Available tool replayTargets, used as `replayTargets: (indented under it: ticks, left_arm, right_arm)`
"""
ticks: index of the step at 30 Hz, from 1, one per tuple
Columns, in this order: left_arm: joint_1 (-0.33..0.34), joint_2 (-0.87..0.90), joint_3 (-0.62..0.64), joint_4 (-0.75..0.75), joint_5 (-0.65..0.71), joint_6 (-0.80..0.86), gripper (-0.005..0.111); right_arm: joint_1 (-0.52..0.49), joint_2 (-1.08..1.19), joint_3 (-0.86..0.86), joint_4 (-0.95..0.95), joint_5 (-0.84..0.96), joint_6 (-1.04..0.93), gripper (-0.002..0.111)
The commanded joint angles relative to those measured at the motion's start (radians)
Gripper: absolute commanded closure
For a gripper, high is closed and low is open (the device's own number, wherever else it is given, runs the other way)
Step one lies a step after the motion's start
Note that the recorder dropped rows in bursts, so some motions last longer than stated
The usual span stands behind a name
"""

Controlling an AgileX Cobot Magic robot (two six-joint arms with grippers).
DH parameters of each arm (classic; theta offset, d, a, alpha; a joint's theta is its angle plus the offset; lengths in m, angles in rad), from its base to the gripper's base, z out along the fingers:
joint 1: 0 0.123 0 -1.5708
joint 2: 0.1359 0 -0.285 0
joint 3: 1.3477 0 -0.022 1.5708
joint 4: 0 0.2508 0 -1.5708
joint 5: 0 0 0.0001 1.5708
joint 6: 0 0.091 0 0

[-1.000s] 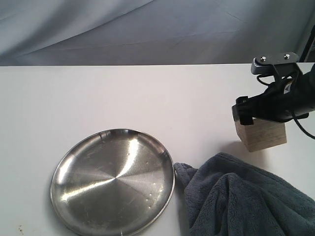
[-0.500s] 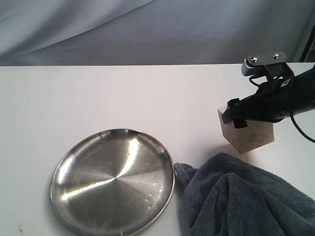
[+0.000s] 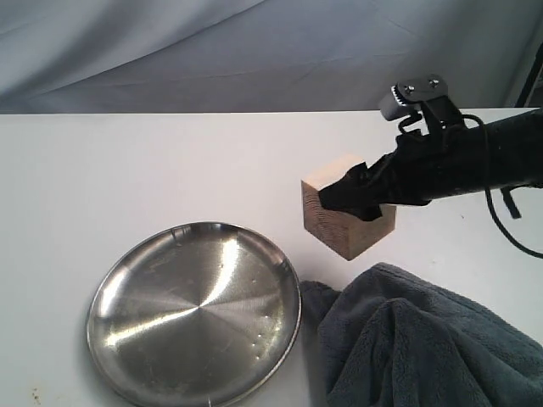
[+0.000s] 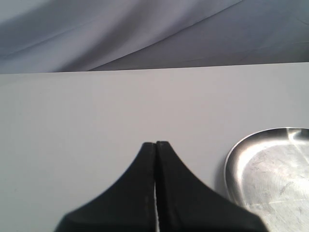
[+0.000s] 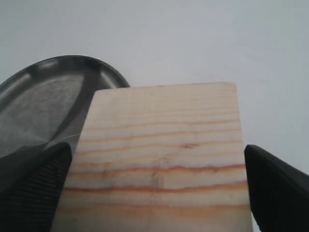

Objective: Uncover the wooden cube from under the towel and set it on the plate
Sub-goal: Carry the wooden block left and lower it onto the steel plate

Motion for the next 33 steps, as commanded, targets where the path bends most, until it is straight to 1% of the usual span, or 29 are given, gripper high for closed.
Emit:
replayTargets:
  ticks: [1, 5, 7, 9, 13, 17, 22, 26, 29, 30, 33]
  left_arm:
    - [0.001, -0.003, 0.003, -0.006, -0.011, -0.002, 0.107]
    - [0.001, -0.003, 0.003, -0.006, -0.011, -0.002, 0.107]
    - [0.001, -0.003, 0.003, -0.006, -0.011, -0.002, 0.107]
    - [0.001, -0.003, 0.003, -0.006, -0.011, -0.002, 0.107]
    - [0.001, -0.003, 0.003, -0.006, -0.011, -0.002, 0.107]
    - [0.001, -0.003, 0.003, -0.006, -0.011, -0.002, 0.107]
    - [0.001, -0.003, 0.003, -0.006, -0.011, -0.002, 0.107]
    - [0.001, -0.003, 0.003, -0.006, -0.011, -0.002, 0.107]
    - [0.001, -0.003, 0.003, -0.006, -0.011, -0.002, 0.107]
    - [0.001, -0.003, 0.003, -0.006, -0.011, -0.002, 0.107]
    - [0.001, -0.003, 0.003, -0.006, -0.011, -0.002, 0.107]
  right_arm:
    - [0.105, -0.011, -0.003, 0.058, -0.024, -0.144, 0.108]
    - [0.229, -0.011, -0.003, 0.063, -0.2, -0.149, 0.108]
    - [0.273, -0.011, -0.003, 0.075, -0.253, -0.149, 0.108]
    - [0.308, -0.011, -0.003, 0.102, -0.269, -0.149, 0.108]
    - [0.341, -0.011, -0.003, 0.166, -0.269, -0.157, 0.108]
    - [0.341, 0.006, -0.005, 0.276, -0.248, -0.207, 0.108]
    - [0.341, 0.114, -0.04, 0.372, -0.148, -0.259, 0.108]
    - [0.348, 0.212, -0.091, 0.473, -0.026, -0.37, 0.108]
    - [0.399, 0.248, -0.112, 0.486, -0.073, -0.433, 0.108]
    - [0.418, 0.259, -0.112, 0.486, -0.102, -0.483, 0.108]
    - [0.439, 0.276, -0.112, 0.486, -0.114, -0.512, 0.108]
